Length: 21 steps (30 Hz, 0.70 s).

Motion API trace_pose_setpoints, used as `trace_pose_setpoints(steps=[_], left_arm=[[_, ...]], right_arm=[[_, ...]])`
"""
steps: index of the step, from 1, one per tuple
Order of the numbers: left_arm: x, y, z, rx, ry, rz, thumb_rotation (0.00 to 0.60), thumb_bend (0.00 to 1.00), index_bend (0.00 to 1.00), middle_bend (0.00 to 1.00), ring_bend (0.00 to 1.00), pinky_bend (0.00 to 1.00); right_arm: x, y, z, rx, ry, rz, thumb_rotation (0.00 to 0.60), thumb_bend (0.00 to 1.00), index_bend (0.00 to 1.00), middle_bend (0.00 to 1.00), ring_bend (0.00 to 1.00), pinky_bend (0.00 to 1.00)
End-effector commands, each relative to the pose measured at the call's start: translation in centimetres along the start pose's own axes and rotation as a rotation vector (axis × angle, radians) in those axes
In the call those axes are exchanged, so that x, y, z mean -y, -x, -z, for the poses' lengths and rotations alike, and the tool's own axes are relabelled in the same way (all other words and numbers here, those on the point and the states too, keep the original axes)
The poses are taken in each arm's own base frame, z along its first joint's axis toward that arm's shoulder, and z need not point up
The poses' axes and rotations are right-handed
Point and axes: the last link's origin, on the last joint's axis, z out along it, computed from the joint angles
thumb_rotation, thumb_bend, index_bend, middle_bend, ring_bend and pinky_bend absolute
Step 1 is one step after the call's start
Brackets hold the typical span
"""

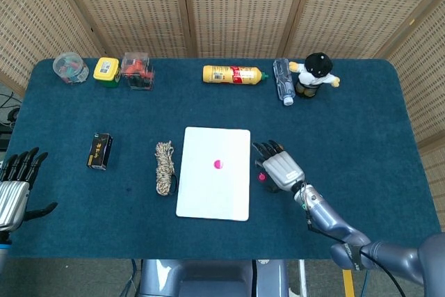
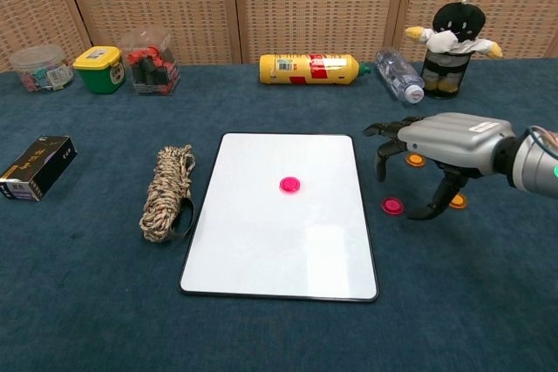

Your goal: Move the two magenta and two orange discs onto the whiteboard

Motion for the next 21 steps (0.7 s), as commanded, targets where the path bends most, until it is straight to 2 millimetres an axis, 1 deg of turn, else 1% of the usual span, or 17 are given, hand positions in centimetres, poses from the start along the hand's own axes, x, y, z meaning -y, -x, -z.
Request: trace_pose_setpoints(steps=[1,3,7,10,15,21], left_arm=[[0.0,0.0,0.0,0.001,-0.002,0.0,0.6,0.0,0.0,0.0,0.0,0.0],[0.1,0.0,0.0,0.001,-0.004,0.0,0.6,0.0,0.0,0.0,0.0,0.0],[0.0,0.0,0.0,0.002,-0.004,0.0,0.6,0.0,0.0,0.0,0.0,0.0],[0.0,0.0,0.0,0.001,-0.004,0.0,0.6,0.0,0.0,0.0,0.0,0.0],[0.0,0.0,0.0,0.001,-0.005,0.0,0.6,0.0,0.0,0.0,0.0,0.0],[0.0,0.0,0.0,0.002,-0.006,0.0,0.6,0.0,0.0,0.0,0.0,0.0]], right_arm=[[-0.3,0.8,0.0,-0.006,0.005,-0.009,0.6,0.26,0.39,0.0,0.0,0.0],[-0.7,1.1,-0.1,-0.001,0.02,-0.02,0.6,0.26,0.41,0.0,0.0,0.0],[-1.0,1.4,-0.4,0.007,0.039,-0.035,0.6,0.26,0.41,0.0,0.0,0.0],[-0.8,1.5,-0.5,0.008,0.041,-0.043,0.6,0.26,0.42,0.0,0.0,0.0],[-0.5,1.5,-0.9,0.02,0.046,-0.058,0.6,0.33,0.42,0.0,0.0,0.0],[-0.2,1.3,-1.3,0.03,0.049,-0.058,0.6,0.34,0.42,0.0,0.0,0.0]])
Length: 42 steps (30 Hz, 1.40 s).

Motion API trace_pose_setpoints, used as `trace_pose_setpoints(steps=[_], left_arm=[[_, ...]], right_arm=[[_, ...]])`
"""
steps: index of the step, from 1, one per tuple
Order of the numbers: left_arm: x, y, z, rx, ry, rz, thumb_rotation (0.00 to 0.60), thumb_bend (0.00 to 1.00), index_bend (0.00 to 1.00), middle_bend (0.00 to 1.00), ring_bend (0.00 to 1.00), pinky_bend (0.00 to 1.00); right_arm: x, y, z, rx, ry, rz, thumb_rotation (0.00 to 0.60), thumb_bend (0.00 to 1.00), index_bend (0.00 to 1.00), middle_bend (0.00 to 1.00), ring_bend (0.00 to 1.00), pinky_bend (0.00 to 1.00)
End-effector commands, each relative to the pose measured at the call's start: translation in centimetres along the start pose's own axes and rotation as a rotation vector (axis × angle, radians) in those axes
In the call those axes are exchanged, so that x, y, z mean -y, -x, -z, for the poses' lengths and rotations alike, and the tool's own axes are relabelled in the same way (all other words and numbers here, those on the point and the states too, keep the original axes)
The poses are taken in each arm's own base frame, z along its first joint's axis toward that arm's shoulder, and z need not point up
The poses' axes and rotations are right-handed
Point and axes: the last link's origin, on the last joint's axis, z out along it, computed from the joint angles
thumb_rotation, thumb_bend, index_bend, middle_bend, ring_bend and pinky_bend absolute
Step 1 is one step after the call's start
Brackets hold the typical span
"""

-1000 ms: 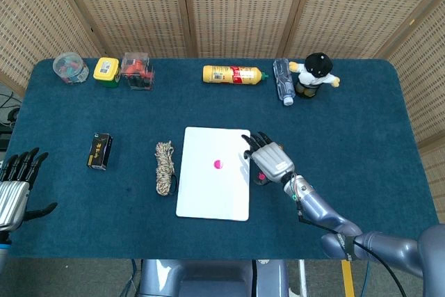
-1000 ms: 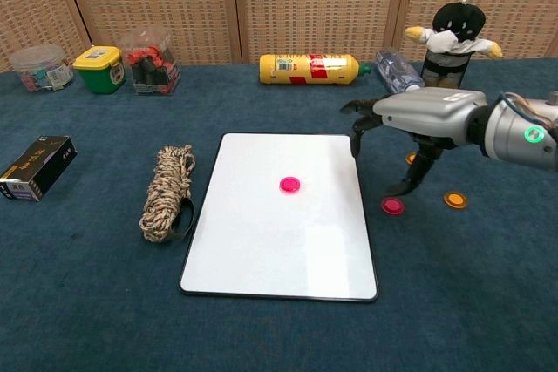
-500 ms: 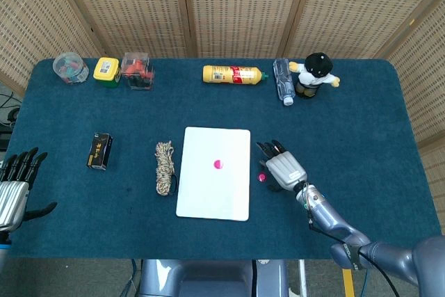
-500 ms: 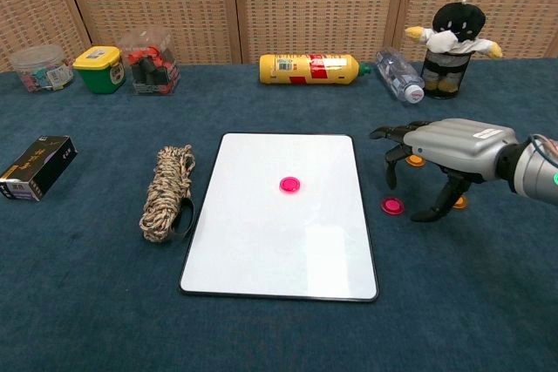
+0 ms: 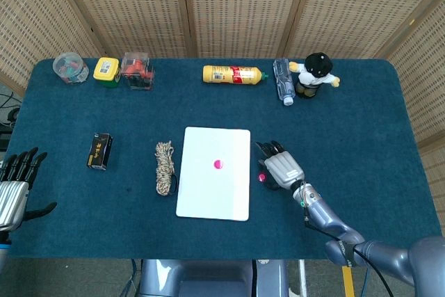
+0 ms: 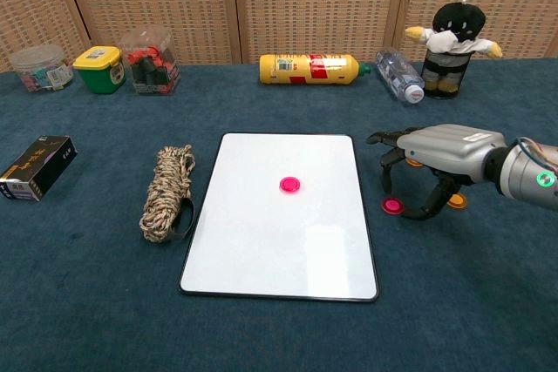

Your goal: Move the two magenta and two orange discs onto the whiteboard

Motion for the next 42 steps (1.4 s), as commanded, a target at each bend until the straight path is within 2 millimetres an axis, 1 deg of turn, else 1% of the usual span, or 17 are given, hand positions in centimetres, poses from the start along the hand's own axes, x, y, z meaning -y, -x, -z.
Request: trace_pose_setpoints(steps=[1,6,22,29,36,42], left_arm=[[0.0,0.0,0.0,0.001,0.0,0.0,0.6,0.0,0.0,0.0,0.0,0.0],[0.0,0.0,0.0,0.002,0.0,0.0,0.6,0.0,0.0,0.0,0.0,0.0],[0.0,0.0,-0.1,0.001,-0.001,0.001,0.6,0.0,0.0,0.0,0.0,0.0],[0.0,0.0,0.0,0.001,-0.002,0.001,0.6,0.0,0.0,0.0,0.0,0.0],[0.0,0.0,0.0,0.0,-0.002,0.002,0.6,0.0,0.0,0.0,0.0,0.0],[0.0,0.0,0.0,0.001,-0.002,0.002,0.6,0.0,0.0,0.0,0.0,0.0]], right_arm=[[0.2,-0.1,-0.1,0.005,0.0,0.0,0.6,0.34,0.42,0.0,0.0,0.0],[0.5,0.0,-0.1,0.012,-0.002,0.006,0.6,0.34,0.42,0.0,0.0,0.0],[0.6,0.3,-0.4,0.037,0.014,0.019,0.6,0.34,0.43,0.0,0.0,0.0],[0.9,0.4,-0.6,0.054,0.015,0.024,0.6,0.34,0.49,0.0,0.0,0.0],[0.9,0.4,-0.8,0.049,0.022,0.022,0.6,0.38,0.58,0.0,0.0,0.0],[1.3,0.0,-0.7,0.025,0.013,0.002,0.6,0.4,0.6,0.0,0.0,0.0]])
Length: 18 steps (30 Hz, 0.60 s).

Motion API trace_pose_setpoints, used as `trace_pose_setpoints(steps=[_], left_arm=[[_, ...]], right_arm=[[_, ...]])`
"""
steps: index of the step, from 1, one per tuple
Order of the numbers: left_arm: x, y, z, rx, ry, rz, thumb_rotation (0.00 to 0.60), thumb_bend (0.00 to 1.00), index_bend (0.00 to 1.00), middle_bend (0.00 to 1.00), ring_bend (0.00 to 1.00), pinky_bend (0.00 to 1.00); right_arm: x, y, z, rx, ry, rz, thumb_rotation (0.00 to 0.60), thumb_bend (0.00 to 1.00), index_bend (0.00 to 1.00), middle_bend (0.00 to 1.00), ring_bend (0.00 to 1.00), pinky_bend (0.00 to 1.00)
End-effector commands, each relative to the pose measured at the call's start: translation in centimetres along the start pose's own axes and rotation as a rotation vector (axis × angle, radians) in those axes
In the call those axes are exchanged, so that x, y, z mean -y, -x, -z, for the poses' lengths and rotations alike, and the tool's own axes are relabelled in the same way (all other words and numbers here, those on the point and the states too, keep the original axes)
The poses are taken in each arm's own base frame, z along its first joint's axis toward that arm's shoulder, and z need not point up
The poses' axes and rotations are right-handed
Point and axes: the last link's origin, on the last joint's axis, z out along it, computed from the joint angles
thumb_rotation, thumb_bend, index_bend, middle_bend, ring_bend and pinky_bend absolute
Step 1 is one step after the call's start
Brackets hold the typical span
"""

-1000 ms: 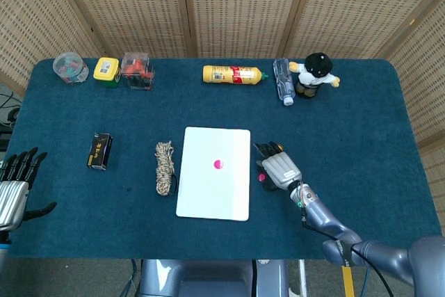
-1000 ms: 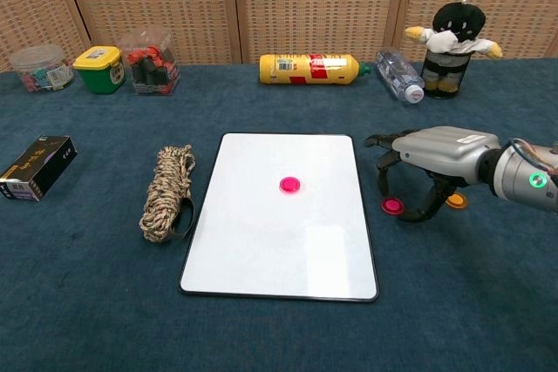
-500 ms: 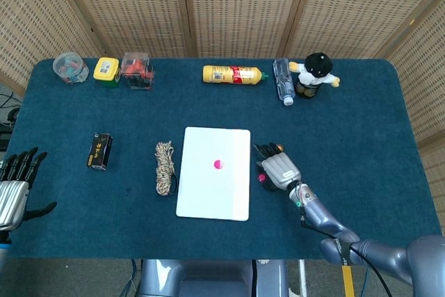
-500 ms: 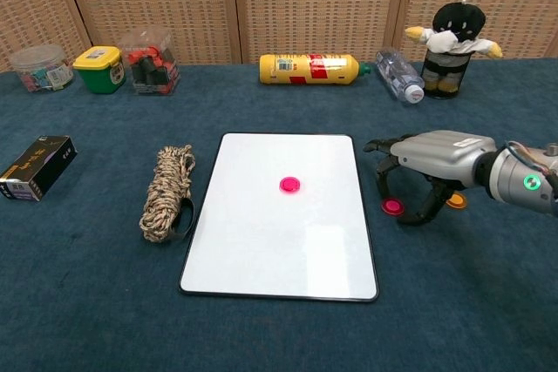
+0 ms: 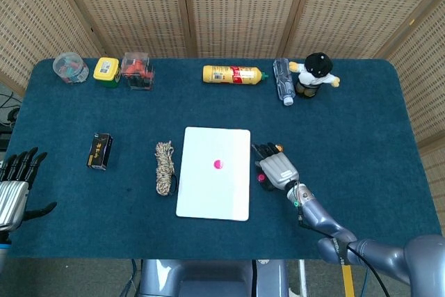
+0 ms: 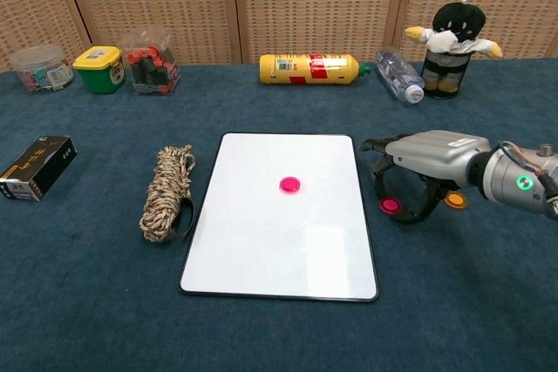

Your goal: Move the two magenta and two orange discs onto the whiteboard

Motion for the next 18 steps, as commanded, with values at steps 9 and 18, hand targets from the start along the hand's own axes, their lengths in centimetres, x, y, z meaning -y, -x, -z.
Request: trace_pose_setpoints(steps=[9,18], left_arm=[[0.0,0.0,0.0,0.001,0.002,0.001,0.6,0.0,0.0,0.0,0.0,0.0],[0.0,0.0,0.0,0.003,-0.001,0.002,0.6,0.0,0.0,0.0,0.0,0.0]], right_arm=[[0.3,-1.0,-0.1,-0.027,-0.014,-0.011,0.6,0.4,0.6,0.0,0.0,0.0],[4.1,-4.1,-2.4,-0.059,-0.088,-0.011,0.6,0.4,0.6,0.0,0.0,0.0]])
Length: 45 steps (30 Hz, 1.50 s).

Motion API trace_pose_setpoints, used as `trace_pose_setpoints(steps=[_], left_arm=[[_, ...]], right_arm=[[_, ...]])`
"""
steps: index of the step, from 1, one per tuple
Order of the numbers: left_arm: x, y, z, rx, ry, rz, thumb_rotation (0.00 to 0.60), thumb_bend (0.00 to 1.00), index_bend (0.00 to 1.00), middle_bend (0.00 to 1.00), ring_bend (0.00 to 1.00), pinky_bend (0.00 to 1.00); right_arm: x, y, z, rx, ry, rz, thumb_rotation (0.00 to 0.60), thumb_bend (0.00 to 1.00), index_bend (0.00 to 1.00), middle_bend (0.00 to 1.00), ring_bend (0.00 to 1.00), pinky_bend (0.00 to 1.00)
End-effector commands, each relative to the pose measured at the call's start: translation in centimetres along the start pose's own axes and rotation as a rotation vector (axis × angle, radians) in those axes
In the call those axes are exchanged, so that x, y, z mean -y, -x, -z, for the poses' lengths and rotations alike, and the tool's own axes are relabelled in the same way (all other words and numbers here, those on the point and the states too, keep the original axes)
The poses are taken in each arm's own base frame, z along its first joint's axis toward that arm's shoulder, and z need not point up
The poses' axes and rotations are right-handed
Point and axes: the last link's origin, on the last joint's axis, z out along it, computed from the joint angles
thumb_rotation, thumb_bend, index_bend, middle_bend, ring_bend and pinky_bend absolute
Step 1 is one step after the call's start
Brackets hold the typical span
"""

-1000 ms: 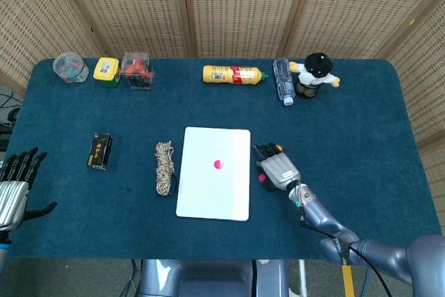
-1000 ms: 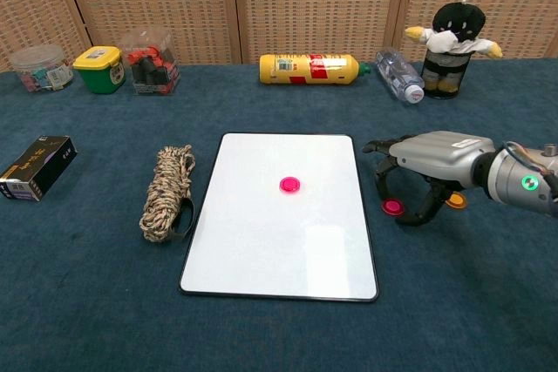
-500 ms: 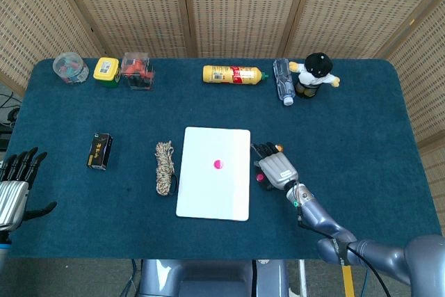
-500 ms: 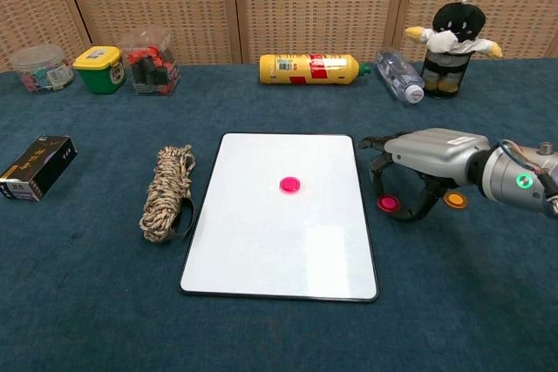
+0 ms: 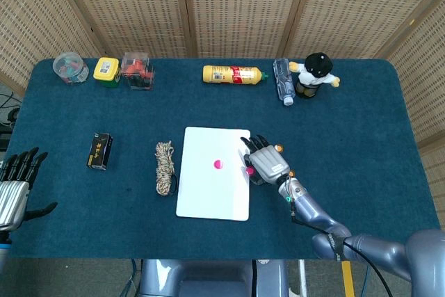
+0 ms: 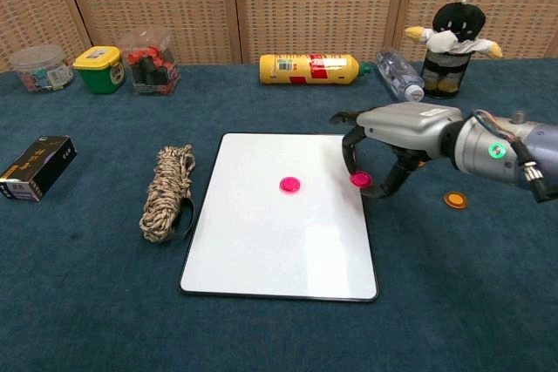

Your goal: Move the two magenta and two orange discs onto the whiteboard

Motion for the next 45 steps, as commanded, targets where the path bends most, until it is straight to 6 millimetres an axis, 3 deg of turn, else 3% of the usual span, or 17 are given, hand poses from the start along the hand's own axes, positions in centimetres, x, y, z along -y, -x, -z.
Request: trace_pose_setpoints(steps=[1,7,18,24,30,37,43,45], left_arm=[[0.0,0.0,0.0,-0.001,-0.001,0.002,0.6,0.0,0.0,0.0,0.0,0.0],[0.4,0.0,0.0,0.003,-0.012,0.014,0.6,0.0,0.0,0.0,0.0,0.0],[0.3,-0.1,0.0,0.007,-0.005,0.02,0.6,0.0,0.0,0.0,0.0,0.0],[0.2,-0.1,0.0,0.007,-0.005,0.017,0.6,0.0,0.0,0.0,0.0,0.0],[0.3,-0.1,0.0,0.005,-0.006,0.016,0.6,0.0,0.0,0.0,0.0,0.0],[0.3,-0.1,0.0,0.008,-0.006,0.018,0.6,0.0,0.0,0.0,0.0,0.0],[0.3,-0.1,0.0,0.009,-0.006,0.019,0.6,0.0,0.0,0.0,0.0,0.0],[0.3,-0.1,0.0,0.01,-0.005,0.019,0.6,0.0,0.0,0.0,0.0,0.0]], right_arm=[[1.9,-0.9,-1.7,0.003,-0.025,-0.013,0.6,0.4,0.6,0.0,0.0,0.0],[3.3,-0.4,-4.2,0.044,0.002,0.0,0.6,0.4,0.6,0.0,0.0,0.0],[3.2,0.2,-4.8,0.058,0.042,0.013,0.6,0.4,0.6,0.0,0.0,0.0],[3.1,-0.1,-4.3,0.082,0.025,0.005,0.6,0.36,0.34,0.0,0.0,0.0],[2.6,-0.6,-4.3,0.05,0.036,0.017,0.6,0.31,0.31,0.0,0.0,0.0],[0.2,-2.4,-3.9,-0.017,0.091,-0.008,0.6,0.34,0.31,0.0,0.0,0.0],[-4.6,-2.6,-3.8,-0.011,0.223,-0.022,0.6,0.34,0.31,0.0,0.0,0.0],[-5.4,-2.3,-3.7,-0.001,0.243,-0.024,0.6,0.34,0.34,0.0,0.0,0.0]])
